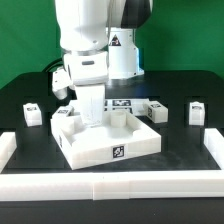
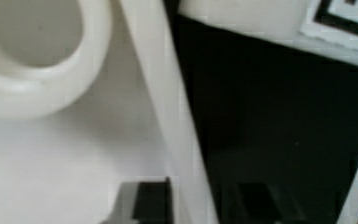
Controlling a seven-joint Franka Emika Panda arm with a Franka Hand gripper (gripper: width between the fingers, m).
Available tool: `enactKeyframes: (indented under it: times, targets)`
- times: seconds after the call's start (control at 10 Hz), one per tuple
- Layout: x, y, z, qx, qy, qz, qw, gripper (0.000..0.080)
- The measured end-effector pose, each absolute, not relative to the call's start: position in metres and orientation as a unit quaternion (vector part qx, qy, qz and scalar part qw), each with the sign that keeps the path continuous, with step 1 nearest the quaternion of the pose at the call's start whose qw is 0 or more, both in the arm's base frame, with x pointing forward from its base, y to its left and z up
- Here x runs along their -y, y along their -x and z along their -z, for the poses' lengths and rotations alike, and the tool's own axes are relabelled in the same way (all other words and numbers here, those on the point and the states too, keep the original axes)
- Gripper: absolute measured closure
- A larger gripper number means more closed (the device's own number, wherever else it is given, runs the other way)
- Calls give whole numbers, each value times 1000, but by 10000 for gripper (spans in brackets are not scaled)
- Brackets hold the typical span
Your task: Assemble one leg
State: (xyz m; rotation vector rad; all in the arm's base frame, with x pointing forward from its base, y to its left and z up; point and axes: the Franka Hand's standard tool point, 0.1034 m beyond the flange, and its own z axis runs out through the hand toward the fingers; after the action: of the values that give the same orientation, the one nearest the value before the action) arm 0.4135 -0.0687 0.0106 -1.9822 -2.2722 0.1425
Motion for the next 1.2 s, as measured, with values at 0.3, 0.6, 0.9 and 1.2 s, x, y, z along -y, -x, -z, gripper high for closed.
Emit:
enactKeyframes:
  times: [0.3,0.6,0.9,1.2]
  targets:
    - [70,-416,-11,751,657,-44,57,725]
    - [70,-416,-11,751,657,-44,57,725]
    - [35,-429,-10,721,690,-39,49,725]
    - [-12,-454,-11,707,706,-24,44,726]
